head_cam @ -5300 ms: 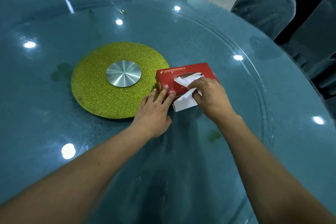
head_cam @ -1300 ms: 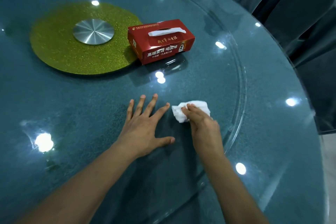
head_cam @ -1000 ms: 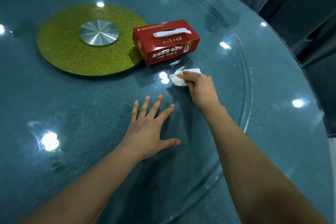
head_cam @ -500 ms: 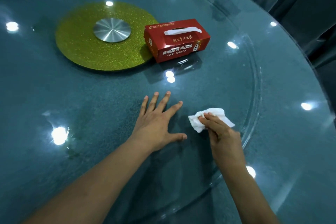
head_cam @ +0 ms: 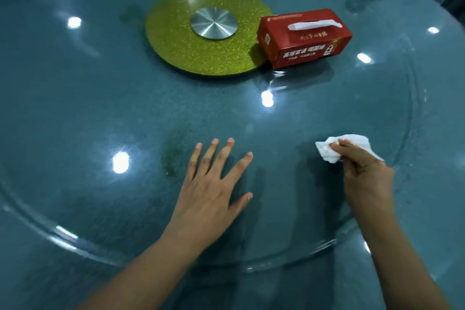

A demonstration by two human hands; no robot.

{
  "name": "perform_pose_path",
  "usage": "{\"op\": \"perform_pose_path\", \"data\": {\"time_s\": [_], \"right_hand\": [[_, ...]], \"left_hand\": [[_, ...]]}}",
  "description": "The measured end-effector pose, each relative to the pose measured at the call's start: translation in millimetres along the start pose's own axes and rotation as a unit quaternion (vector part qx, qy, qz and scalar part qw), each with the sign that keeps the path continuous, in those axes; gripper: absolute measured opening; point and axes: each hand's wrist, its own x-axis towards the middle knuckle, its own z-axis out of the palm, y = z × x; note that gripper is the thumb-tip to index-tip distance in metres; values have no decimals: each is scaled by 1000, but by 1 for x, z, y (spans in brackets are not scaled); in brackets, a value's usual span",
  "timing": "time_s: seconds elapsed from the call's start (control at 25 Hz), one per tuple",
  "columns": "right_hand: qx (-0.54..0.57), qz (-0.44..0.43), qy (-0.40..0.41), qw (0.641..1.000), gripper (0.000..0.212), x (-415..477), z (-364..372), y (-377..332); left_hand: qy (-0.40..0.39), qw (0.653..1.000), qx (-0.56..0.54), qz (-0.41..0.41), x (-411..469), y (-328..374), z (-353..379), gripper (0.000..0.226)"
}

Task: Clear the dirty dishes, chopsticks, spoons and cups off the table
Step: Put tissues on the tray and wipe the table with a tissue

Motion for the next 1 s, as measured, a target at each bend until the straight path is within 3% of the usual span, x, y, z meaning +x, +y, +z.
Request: {"op": "perform_pose_path", "data": {"time_s": [0.44, 0.68, 0.88, 1.0], "right_hand": [[-8, 82, 17, 996, 39, -6, 7, -32], [12, -107, -57, 993, 37, -101, 48, -111], [2, -322, -159, 933, 32, -178, 80, -141], [-19, -328, -154, 932, 35, -196, 94, -138]], "left_hand": [[4, 985, -67, -162, -98, -108, -27, 106], [-58, 989, -48, -125, -108, -129, -33, 125], [-92, 989, -44, -104, -111, -133, -34, 137], [-83, 990, -51, -102, -112, -130, -31, 138]]}}
